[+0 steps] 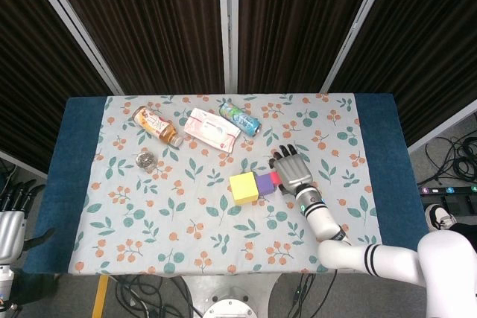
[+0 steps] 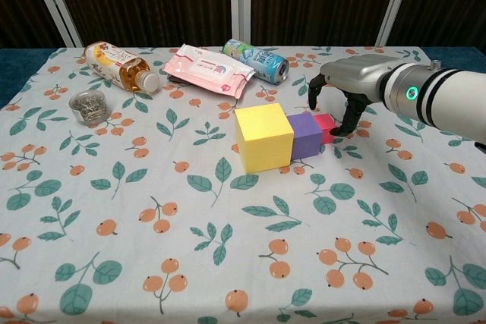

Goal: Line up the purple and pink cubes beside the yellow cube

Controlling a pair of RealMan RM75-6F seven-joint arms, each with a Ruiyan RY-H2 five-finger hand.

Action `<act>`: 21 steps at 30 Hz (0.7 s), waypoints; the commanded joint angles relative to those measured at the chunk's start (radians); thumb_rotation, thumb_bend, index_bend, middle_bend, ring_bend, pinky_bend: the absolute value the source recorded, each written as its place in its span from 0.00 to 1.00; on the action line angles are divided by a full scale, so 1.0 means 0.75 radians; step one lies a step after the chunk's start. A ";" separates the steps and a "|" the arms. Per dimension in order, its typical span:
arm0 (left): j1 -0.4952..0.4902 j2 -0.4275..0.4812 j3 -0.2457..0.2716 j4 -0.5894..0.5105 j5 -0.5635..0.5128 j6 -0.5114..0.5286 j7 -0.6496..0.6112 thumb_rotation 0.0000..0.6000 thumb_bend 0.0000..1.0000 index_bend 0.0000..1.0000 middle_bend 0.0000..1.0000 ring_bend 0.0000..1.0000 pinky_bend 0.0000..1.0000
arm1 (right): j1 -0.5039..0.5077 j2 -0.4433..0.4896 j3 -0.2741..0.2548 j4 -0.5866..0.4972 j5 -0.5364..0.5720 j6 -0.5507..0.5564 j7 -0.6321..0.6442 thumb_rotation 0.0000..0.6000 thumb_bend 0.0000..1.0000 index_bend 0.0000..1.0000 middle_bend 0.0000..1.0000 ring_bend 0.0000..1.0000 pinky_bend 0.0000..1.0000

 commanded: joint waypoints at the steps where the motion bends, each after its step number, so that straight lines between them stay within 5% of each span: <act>1: 0.003 0.000 0.001 0.001 -0.002 0.001 -0.002 1.00 0.00 0.22 0.22 0.12 0.18 | -0.029 0.080 0.001 -0.078 -0.040 0.008 0.059 1.00 0.18 0.30 0.16 0.00 0.00; 5: 0.001 -0.001 0.002 0.001 -0.001 -0.002 0.001 1.00 0.00 0.22 0.22 0.12 0.18 | -0.049 0.172 -0.016 -0.109 -0.043 -0.038 0.109 1.00 0.18 0.29 0.16 0.00 0.00; 13: 0.005 0.011 0.003 -0.031 0.008 0.012 0.031 1.00 0.00 0.22 0.22 0.12 0.18 | 0.001 0.145 -0.053 -0.015 -0.023 -0.158 0.116 1.00 0.19 0.28 0.12 0.00 0.00; 21: 0.017 0.019 0.009 -0.056 -0.003 0.015 0.053 1.00 0.00 0.22 0.22 0.12 0.18 | 0.092 0.149 -0.091 0.043 0.045 -0.286 0.098 1.00 0.37 0.23 0.07 0.00 0.00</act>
